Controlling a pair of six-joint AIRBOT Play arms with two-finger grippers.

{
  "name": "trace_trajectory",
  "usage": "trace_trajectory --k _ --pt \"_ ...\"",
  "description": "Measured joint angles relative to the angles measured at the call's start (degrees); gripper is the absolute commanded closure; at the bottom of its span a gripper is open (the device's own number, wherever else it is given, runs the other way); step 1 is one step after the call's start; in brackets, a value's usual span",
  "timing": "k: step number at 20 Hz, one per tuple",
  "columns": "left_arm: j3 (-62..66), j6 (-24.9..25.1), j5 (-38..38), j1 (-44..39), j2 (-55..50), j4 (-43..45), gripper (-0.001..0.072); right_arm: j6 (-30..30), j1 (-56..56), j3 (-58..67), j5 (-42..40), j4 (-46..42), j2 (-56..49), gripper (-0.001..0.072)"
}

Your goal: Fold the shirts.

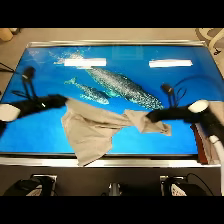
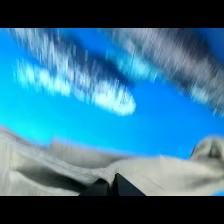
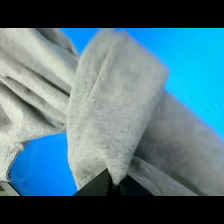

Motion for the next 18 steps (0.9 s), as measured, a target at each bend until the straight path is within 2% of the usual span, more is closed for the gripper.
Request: trace_trajectory --k 5,8,13,18 --pt "23.71 0.0 0.9 7.48 7.67 2.54 0.0678 7.32 0.22 27.45 -2.71 -21.03 12.81 0.069" --pt "35.01 -1.18 1.57 13.09 12.13 3.15 0.0677 13.51 0.2 37.4 -5.49 -31.95 20.24 0.069" --pt "41.2 -4.79 1.18 17.42 16.72 3.89 0.0677 18.97 0.2 42.51 -0.68 -38.71 26.53 0.0689" --pt "37.75 -5.77 -3.89 18.27 17.05 6.01 0.0677 19.69 0.2 43.5 7.78 -42.77 23.8 0.0689"
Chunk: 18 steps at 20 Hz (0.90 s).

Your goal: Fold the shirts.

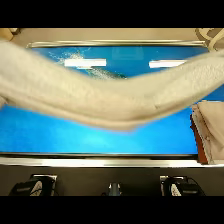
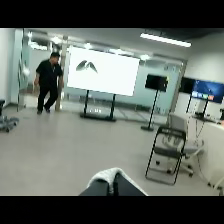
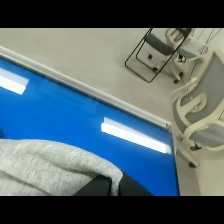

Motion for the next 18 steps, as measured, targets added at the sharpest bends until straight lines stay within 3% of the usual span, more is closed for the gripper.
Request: trace_trajectory --k 5,10,11,12,13,14,16,18 --pt "-17.29 -0.24 -4.35 -1.53 -0.02 -0.26 0.0677 -0.46 0.02 -3.61 5.18 0.28 -13.55 0.0689" --pt "-37.73 -0.28 0.66 -9.6 0.04 -2.1 0.0677 0.26 0.11 -9.86 -0.24 8.94 -33.03 0.0686" --pt "-40.35 -0.28 2.36 -11.58 0.04 -2.4 0.0677 0.59 0.11 -10.36 -0.9 11.19 -36.5 0.0583" --pt "-42.14 -0.28 4.04 -13.14 0.04 -2.45 0.0677 0.85 0.11 -10.78 -1.16 13.55 -39.74 0.0398" --pt "-43.54 -0.28 5.73 -14.45 0.07 -2.51 0.0676 0.87 0.11 -11.04 -1.18 15.67 -42.29 0.0291" --pt "-44.52 -0.28 7.08 -15.37 0.07 -2.67 0.0676 0.61 0.11 -11.23 -0.87 17.31 -44.0 0.0266" --pt "-45.75 -0.28 9.35 -16.39 0.07 -2.75 0.0677 -1.57 0.11 -11.5 1.62 19.54 -45.81 0.0136" --pt "-46.42 -0.28 10.62 -16.83 0.09 -2.62 0.0676 -4.42 0.11 -11.72 6.38 20.85 -46.31 0.0135"
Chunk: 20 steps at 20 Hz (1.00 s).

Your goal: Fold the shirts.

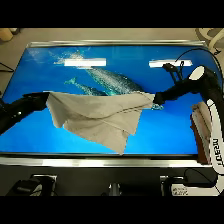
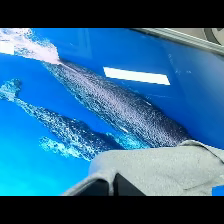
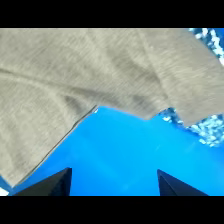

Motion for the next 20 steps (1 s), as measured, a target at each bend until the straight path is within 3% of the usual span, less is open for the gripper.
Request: trace_trajectory --k 3,6,9,13,17,20 --pt "-0.5 0.0 1.07 -0.26 -0.04 0.22 0.0677 -3.02 0.13 -3.28 6.08 2.01 -0.35 0.0166" --pt "-0.66 0.0 1.31 -0.48 -0.04 0.24 0.0677 -3.39 0.15 -12.07 7.17 5.03 -0.52 0.0179" --pt "-0.72 0.0 1.44 -0.5 -0.04 0.24 0.0677 -4.5 1.66 -20.98 5.11 9.97 -0.57 0.0141" --pt "-0.72 0.0 1.49 -0.5 -0.04 0.22 0.0677 -4.66 5.75 -26.91 -0.31 13.22 -0.63 0.0142" --pt "-0.72 0.0 1.51 -0.5 -0.04 0.2 0.0677 -1.16 9.57 -28.48 -5.57 15.96 -0.59 0.0172" --pt "-0.72 -0.02 1.51 -0.5 -0.04 0.2 0.0676 0.85 11.67 -28.94 -11.26 16.57 -0.74 0.0686"
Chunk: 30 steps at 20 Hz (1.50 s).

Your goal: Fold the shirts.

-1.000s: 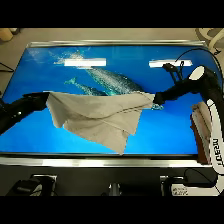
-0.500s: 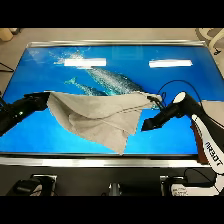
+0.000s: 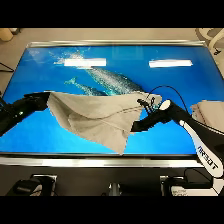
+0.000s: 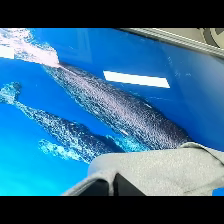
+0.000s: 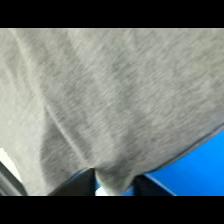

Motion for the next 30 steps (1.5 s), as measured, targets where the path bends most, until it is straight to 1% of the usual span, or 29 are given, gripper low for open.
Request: trace_trajectory --k 3,6,10,12,14,17,19,22,25,27,30 --pt "0.24 -0.02 -0.04 0.0 0.0 0.0 0.0677 0.7 0.74 0.55 -2.23 0.98 0.98 0.0691" --pt "3.1 -0.02 0.02 0.0 0.04 0.0 0.0677 -0.37 0.98 4.35 -1.57 -2.51 5.35 0.0691" --pt "14.25 -0.46 1.95 0.0 0.04 -0.02 0.0677 -1.79 1.18 18.34 0.48 -14.64 18.08 0.069" --pt "23.5 -1.99 4.48 0.0 0.07 -0.04 0.0677 -1.86 1.11 28.41 -0.74 -22.01 25.66 0.069" --pt "33.59 -2.86 7.87 0.02 0.11 -0.04 0.0678 -1.79 1.2 37.29 -3.78 -28.94 33.22 0.0691" --pt "45.83 -2.43 10.32 0.02 0.37 -0.04 0.0678 2.14 1.2 45.4 -9.75 -38.07 43.91 0.0691" --pt "50.77 -1.99 11.06 0.02 0.42 -0.04 0.0679 3.96 1.18 47.69 -10.56 -41.33 48.41 0.0691" --pt "54.16 -1.7 11.1 0.02 0.02 0.13 0.0679 5.42 1.2 49.2 -8.2 -44.02 51.45 0.0691" --pt "55.43 -1.6 10.97 0.02 -1.07 2.23 0.0679 6.08 1.2 49.77 -6.19 -45.48 51.67 0.069" --pt "55.8 -1.64 10.45 0.02 -2.16 6.03 0.0679 6.75 1.2 49.99 -4.09 -46.62 50.64 0.069" --pt "56.04 -5.42 7.08 0.02 -4.92 15.02 0.0679 9.05 1.2 50.05 3.41 -49.46 46.66 0.0689"
